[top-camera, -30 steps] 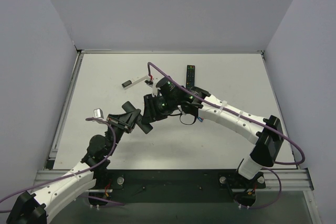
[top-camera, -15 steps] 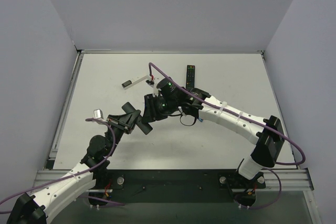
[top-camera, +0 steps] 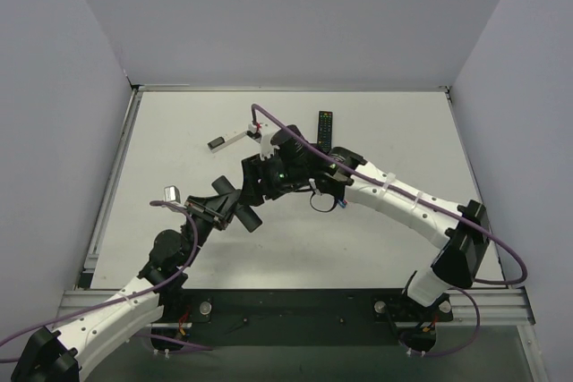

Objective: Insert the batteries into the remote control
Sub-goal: Load the battery cover into the remote control.

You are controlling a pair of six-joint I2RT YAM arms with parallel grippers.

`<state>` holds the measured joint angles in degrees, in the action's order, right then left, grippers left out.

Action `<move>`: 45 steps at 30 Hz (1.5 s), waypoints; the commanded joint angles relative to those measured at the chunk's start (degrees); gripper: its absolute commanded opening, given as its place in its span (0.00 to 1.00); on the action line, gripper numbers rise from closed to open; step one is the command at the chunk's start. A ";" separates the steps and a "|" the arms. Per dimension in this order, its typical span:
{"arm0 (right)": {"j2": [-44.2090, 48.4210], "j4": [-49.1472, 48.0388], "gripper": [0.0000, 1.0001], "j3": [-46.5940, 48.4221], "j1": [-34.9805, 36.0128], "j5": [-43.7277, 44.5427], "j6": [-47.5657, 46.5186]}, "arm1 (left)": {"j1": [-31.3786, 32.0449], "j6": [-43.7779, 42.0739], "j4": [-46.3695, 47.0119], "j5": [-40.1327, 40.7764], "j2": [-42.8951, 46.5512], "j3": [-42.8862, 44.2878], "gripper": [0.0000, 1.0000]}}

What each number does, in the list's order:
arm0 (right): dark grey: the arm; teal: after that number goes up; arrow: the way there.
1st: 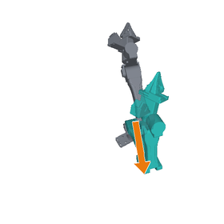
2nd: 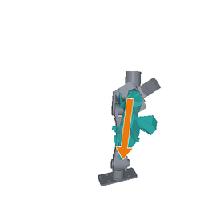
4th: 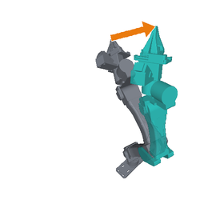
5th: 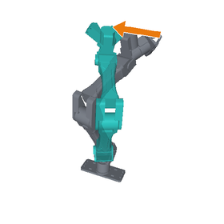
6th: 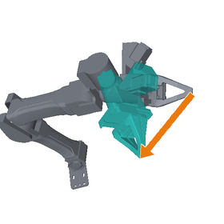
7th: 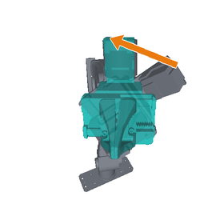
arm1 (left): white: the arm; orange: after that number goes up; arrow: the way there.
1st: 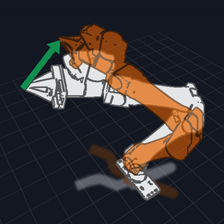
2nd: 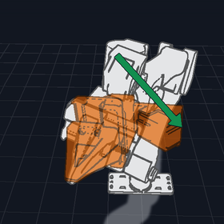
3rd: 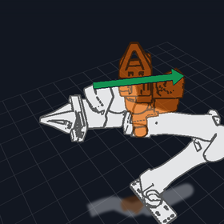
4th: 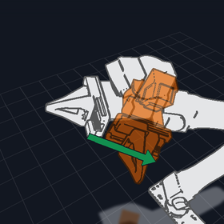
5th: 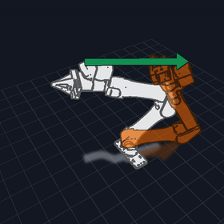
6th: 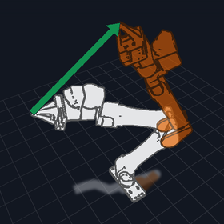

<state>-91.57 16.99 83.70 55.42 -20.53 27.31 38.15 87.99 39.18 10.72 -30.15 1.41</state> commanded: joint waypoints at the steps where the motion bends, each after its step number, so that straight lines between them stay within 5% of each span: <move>1: 6.57 -0.47 0.53 2.70 0.13 -2.05 -12.32 | 0.17 1.58 2.48 -1.58 -0.08 -2.47 0.00; 8: 15.18 -0.47 0.60 -3.80 3.11 -6.26 -36.77 | 0.17 0.79 0.02 -4.21 -0.52 -1.76 0.00; 19: 17.57 3.04 0.53 -9.34 8.12 -12.07 -59.20 | 0.08 -0.88 -0.50 -9.57 -4.73 3.15 0.00; 45: 8.51 6.91 0.45 -8.20 13.22 -1.35 -66.33 | 0.17 -1.15 -1.39 -10.72 -4.83 4.65 0.00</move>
<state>-82.63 23.77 74.56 68.10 -23.03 -37.76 38.15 87.64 35.94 0.71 -35.42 3.05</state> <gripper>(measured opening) 0.448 0.262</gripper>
